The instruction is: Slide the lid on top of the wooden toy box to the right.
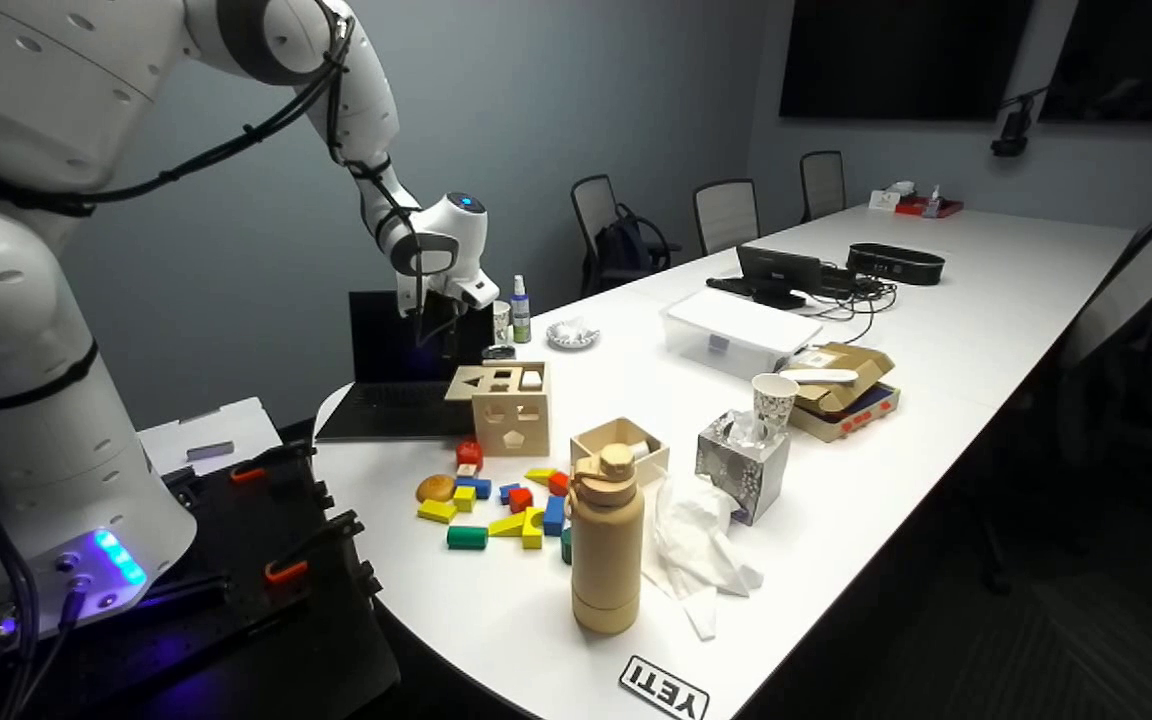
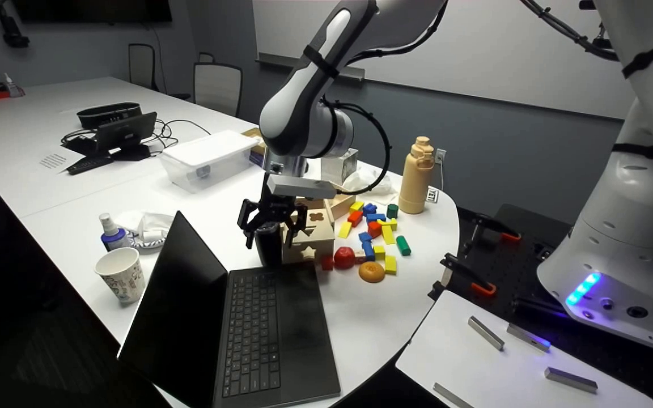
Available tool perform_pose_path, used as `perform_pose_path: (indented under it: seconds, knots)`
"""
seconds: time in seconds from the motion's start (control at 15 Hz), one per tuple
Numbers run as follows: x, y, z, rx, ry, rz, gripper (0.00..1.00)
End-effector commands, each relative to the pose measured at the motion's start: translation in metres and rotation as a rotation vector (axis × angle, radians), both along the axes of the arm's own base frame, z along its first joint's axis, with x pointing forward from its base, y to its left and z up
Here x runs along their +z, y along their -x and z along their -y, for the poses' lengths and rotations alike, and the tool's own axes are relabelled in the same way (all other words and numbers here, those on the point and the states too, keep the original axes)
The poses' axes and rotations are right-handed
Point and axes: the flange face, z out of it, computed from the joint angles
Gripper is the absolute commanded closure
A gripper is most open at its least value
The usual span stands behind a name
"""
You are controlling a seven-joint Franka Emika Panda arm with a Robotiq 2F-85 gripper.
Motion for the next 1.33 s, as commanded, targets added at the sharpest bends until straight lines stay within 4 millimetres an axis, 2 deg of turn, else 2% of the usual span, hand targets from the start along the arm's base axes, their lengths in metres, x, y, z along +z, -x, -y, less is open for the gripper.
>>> perform_pose_path:
  seconds: [0.0,0.27,0.47,0.87,1.27]
  knots:
    - [0.0,0.008,-0.006,0.01,-0.046,-0.073,0.0]
    - [-0.014,0.021,0.001,-0.006,-0.002,-0.194,0.0]
    - [-0.016,0.025,0.018,-0.049,0.067,-0.245,0.0]
    - [-0.02,0.02,0.041,-0.117,0.228,-0.296,0.0]
    - [-0.018,0.017,0.047,-0.154,0.34,-0.295,0.0]
